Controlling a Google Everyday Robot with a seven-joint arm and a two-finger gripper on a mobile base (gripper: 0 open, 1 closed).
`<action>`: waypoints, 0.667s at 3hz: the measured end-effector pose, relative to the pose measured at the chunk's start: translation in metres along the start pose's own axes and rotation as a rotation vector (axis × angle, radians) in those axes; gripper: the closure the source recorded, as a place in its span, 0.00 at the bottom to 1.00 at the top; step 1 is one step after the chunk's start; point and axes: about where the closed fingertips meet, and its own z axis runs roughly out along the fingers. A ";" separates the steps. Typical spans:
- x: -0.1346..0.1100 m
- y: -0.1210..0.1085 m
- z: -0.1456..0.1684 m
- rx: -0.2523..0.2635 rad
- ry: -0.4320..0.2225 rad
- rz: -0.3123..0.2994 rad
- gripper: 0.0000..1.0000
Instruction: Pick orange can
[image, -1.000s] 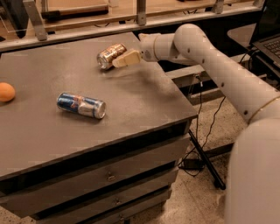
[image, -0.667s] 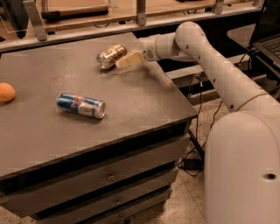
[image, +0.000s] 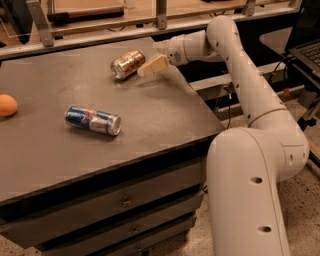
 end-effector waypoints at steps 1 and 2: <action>-0.007 0.014 -0.004 -0.088 -0.009 -0.062 0.01; -0.005 0.030 0.000 -0.168 0.010 -0.100 0.00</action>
Offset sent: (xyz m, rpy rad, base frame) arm -0.0163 -0.0003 0.0104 -0.0655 -0.0315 0.2940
